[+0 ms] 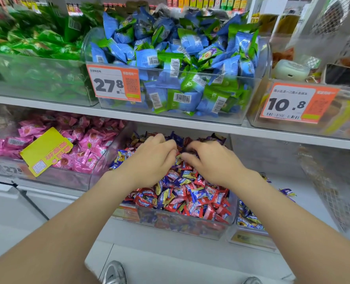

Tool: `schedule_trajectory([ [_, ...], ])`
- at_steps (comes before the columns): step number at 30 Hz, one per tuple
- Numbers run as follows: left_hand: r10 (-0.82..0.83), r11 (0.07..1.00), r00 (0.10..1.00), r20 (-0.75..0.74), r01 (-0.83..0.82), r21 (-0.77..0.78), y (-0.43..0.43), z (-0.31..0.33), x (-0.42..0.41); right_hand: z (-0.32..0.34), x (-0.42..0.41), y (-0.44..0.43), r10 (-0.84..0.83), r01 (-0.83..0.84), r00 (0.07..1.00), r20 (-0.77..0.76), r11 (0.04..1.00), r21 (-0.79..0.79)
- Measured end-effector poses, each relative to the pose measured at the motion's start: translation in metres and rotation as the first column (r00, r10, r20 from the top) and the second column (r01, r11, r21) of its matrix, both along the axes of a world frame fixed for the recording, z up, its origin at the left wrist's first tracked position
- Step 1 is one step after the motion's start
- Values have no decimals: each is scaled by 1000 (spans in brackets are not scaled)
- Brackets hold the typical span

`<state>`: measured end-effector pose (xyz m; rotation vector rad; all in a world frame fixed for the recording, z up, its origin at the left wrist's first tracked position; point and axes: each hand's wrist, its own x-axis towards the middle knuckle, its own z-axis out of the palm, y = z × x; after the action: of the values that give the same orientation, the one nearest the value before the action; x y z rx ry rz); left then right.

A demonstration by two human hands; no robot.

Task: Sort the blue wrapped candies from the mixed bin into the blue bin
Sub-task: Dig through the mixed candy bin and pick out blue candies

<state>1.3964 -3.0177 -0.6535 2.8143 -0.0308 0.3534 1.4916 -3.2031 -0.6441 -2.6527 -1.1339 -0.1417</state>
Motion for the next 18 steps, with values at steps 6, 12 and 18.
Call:
schedule_trajectory([
  [6, 130, 966, 979, 154, -91, -242, 3, 10, -1, 5, 2, 0, 9, -7, 997, -76, 1000, 21],
  [12, -18, 981, 998, 58, 29, -193, 10, 9, -7, 25, -11, -11, -39, 39, 999, 0, 992, 121],
  [18, -99, 995, 995, -33, 99, -7, 5, 4, -3, 30, -15, -33, 79, -47, 973, -216, 988, 149],
])
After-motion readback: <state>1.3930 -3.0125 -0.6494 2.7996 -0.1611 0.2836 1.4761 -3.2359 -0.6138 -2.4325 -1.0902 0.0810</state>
